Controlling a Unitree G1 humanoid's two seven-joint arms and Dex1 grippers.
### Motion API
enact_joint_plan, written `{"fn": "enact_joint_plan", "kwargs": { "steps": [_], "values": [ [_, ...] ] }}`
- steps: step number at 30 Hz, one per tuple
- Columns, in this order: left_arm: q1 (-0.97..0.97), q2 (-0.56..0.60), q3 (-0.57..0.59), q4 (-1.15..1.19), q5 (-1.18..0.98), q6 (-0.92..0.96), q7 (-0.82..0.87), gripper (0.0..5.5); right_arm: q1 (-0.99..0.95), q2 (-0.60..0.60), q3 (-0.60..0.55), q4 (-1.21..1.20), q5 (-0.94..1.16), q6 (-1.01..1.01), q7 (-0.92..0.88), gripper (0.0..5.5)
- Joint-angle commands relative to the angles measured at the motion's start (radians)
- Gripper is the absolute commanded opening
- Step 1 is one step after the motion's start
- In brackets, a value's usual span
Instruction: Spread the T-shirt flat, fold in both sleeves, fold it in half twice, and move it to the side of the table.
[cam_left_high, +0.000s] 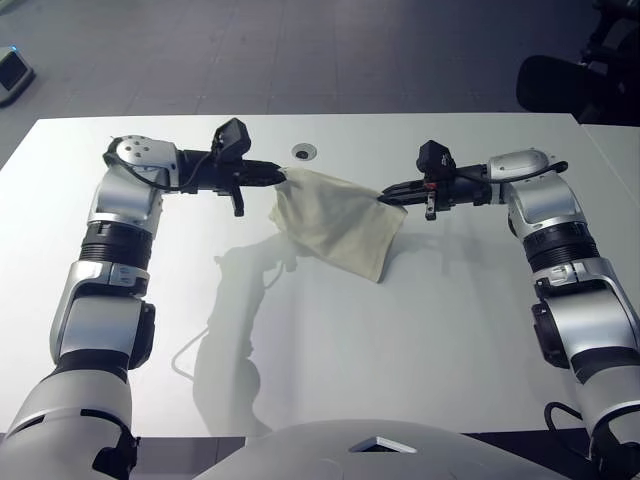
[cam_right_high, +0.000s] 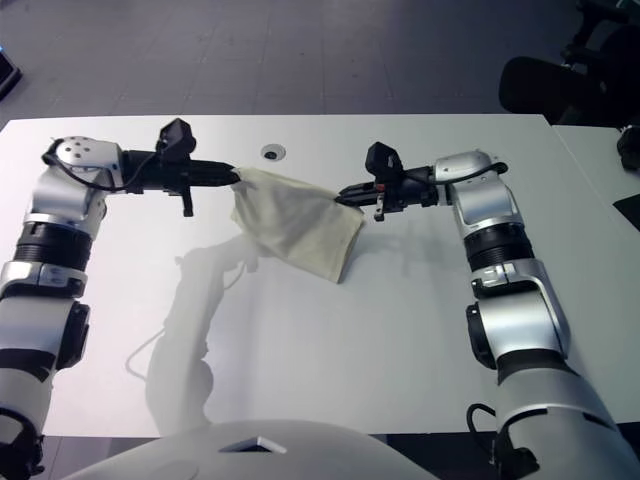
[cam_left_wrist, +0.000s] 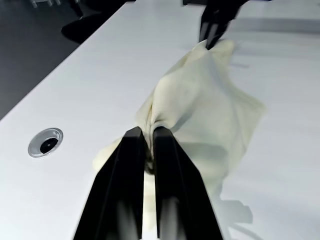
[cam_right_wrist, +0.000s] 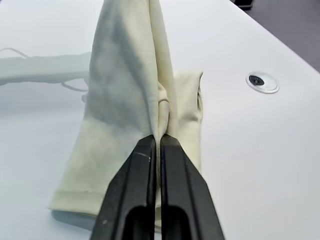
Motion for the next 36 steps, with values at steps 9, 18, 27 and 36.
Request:
{"fn": "enact_joint_plan", "kwargs": {
  "steps": [9, 18, 27, 36],
  "values": [
    [-0.199, -0.257, -0.02, 0.531, 0.211, -0.228, 0.373, 0.07, -0.061, 0.11, -0.02, 0.358, -0.144, -0.194, -0.195, 0.0],
    [-0.195, -0.211, 0.038, 0.517, 0.207, -0.25, 0.333, 0.07, -0.084, 0.129, -0.068, 0.347, -0.133, -0.215, -0.199, 0.0],
    [-0.239, -0.117, -0.008, 0.538, 0.321, -0.189, 0.359, 0.07, -0.152, 0.148, -0.076, 0.431, -0.179, -0.246, -0.274, 0.0],
    [-0.238, -0.179, -0.069, 0.578, 0.413, -0.184, 0.426, 0.43, -0.152, 0.196, -0.063, 0.529, -0.253, -0.298, -0.426, 0.39]
  ]
}}
